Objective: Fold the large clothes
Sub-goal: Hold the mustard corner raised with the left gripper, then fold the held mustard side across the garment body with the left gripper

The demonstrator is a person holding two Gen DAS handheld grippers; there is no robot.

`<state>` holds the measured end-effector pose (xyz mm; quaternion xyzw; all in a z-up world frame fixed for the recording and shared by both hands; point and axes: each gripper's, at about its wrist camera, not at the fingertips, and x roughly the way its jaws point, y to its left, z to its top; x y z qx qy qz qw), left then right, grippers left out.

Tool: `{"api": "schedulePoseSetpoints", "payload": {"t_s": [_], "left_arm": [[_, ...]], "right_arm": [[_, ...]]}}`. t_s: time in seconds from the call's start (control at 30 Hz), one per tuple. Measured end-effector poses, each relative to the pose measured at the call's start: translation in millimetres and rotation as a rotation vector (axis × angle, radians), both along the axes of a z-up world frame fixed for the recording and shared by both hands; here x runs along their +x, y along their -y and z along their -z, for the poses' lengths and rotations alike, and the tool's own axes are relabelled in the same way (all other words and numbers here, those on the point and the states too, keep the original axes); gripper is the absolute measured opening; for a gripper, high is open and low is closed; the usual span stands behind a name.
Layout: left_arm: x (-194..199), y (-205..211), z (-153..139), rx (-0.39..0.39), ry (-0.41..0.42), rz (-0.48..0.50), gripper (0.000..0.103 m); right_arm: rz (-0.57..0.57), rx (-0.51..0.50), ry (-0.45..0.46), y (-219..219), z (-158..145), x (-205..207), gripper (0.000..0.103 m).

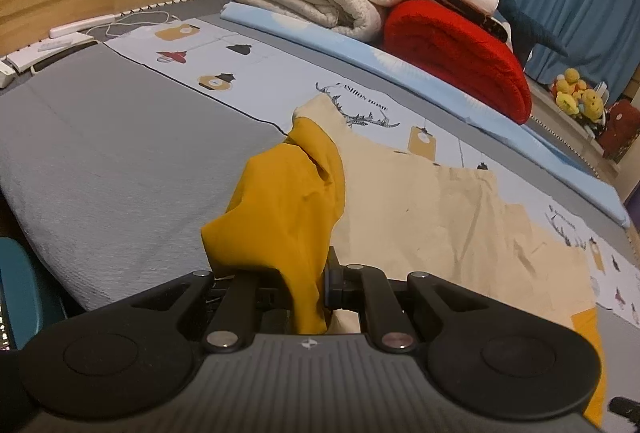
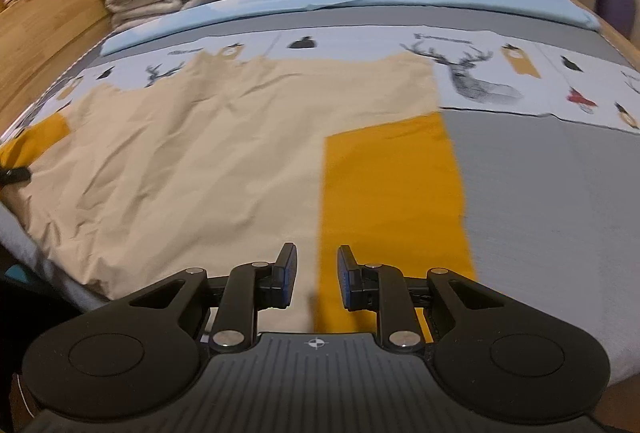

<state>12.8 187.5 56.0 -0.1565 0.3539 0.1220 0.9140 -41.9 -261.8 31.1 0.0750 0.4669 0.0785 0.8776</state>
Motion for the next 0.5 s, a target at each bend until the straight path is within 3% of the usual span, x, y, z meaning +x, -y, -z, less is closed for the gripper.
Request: {"api": "schedulePoseSetpoints", "payload": {"t_s": [0.23,0.37,0.5], "left_arm": [[3.1,5.1,8.7,0.050,-0.043,-0.004,0.012],[10.2,1.8,10.9,0.032,-0.115,-0.032,0.012],[27.1,19.1,-17.5,0.052,-0.150,-0.030,0.010]], "right_arm": [[0.090,0.014,-0.025,41.3,2.7,-5.2,0.023],[0.126,0.014,-0.036,57.9,4.2,-7.3,0.023],[0.178,-0.001,-0.053,74.0,3.7,-6.8,0.023]]}}
